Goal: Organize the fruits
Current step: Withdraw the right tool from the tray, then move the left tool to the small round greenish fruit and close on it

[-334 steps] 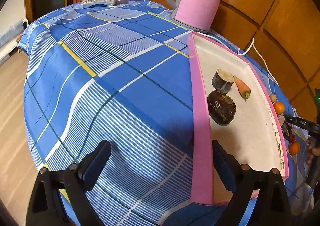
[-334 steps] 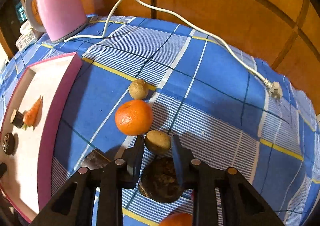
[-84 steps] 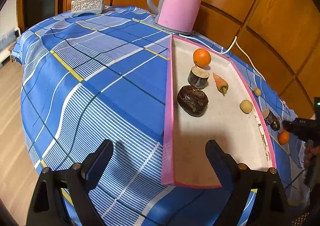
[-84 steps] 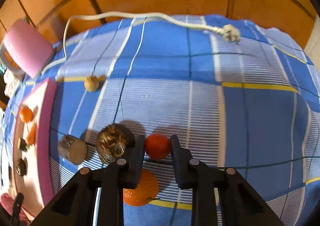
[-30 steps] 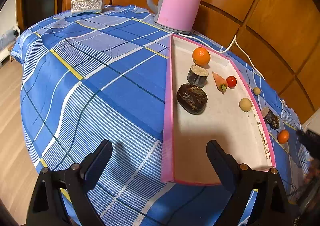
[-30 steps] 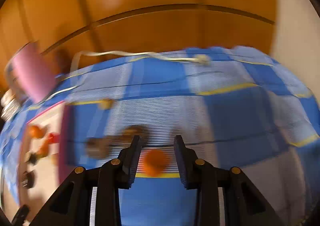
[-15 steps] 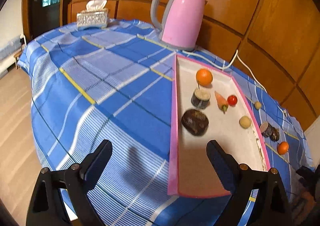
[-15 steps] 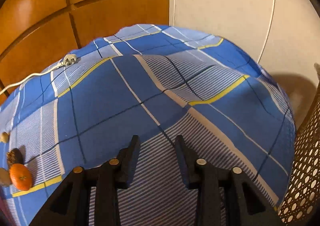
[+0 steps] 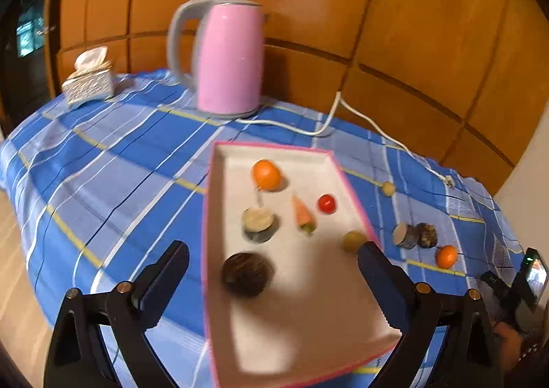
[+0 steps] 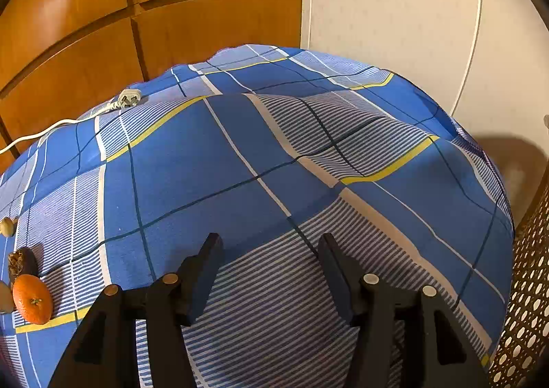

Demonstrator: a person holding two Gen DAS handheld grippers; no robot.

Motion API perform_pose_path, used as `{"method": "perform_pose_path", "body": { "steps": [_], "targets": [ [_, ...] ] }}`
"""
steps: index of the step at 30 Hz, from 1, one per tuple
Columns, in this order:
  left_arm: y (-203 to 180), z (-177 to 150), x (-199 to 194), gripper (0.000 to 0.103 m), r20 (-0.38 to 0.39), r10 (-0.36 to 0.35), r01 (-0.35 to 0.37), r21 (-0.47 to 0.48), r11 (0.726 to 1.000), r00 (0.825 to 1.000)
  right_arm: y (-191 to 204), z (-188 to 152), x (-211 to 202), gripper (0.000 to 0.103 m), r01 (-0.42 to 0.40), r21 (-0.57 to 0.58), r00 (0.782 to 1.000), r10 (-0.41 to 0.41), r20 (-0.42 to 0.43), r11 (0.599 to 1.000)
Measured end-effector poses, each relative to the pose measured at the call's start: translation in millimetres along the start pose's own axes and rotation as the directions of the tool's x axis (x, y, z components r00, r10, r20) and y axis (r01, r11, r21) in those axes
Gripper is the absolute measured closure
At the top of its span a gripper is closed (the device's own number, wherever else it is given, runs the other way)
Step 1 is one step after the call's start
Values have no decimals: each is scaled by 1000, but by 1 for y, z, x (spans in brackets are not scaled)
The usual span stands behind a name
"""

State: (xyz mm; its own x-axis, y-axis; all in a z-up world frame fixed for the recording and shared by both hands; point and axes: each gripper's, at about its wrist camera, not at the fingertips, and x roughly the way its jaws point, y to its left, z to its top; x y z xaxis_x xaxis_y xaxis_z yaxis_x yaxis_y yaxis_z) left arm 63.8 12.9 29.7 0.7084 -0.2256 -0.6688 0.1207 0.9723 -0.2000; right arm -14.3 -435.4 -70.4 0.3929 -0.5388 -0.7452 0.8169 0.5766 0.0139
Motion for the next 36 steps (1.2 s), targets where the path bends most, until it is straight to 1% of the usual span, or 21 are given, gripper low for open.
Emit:
{"method": "perform_pose_path", "body": {
  "steps": [2,5,8,12,15,18,21,26,29,35,36],
  "targets": [
    [-9,4,4,4,-10,-16,16,3,1000,1000,0,0,0,44,-2,1,1000,2,1,1000],
    [-24,9,12,4,-21,-8,9,26,1000,1000,0,0,0,43,-2,1,1000,2,1,1000],
    [-41,16,20,4,-20,21,-20,57,998,1000,0,0,0,42,-4,1,1000,4,1,1000],
    [-53,23,29,3,-20,20,-19,45,999,1000,1,-1,0,41,-8,2,1000,8,2,1000],
    [-64,30,40,3,-7,42,-42,31,999,999,0,0,0,41,-15,8,1000,15,2,1000],
    [-77,37,47,3,2,41,-42,42,998,999,0,0,0,40,-17,10,1000,17,3,1000],
    [-91,44,56,3,15,31,-32,72,997,999,1,0,0,39,-14,6,1000,14,4,1000],
    [-112,54,76,3,0,15,-15,118,993,1000,3,0,0,38,-10,1,1000,10,4,1000],
    [-125,58,90,3,-19,4,-2,144,990,1000,4,0,0,37,-7,-2,1000,7,4,1000],
    [-146,73,125,3,-67,-47,57,161,985,997,3,0,1,36,-5,-8,1000,5,5,1000],
    [-150,75,131,6,-77,-53,65,164,984,996,4,0,1,36,-4,-9,1000,4,5,1000]
  ]
}}
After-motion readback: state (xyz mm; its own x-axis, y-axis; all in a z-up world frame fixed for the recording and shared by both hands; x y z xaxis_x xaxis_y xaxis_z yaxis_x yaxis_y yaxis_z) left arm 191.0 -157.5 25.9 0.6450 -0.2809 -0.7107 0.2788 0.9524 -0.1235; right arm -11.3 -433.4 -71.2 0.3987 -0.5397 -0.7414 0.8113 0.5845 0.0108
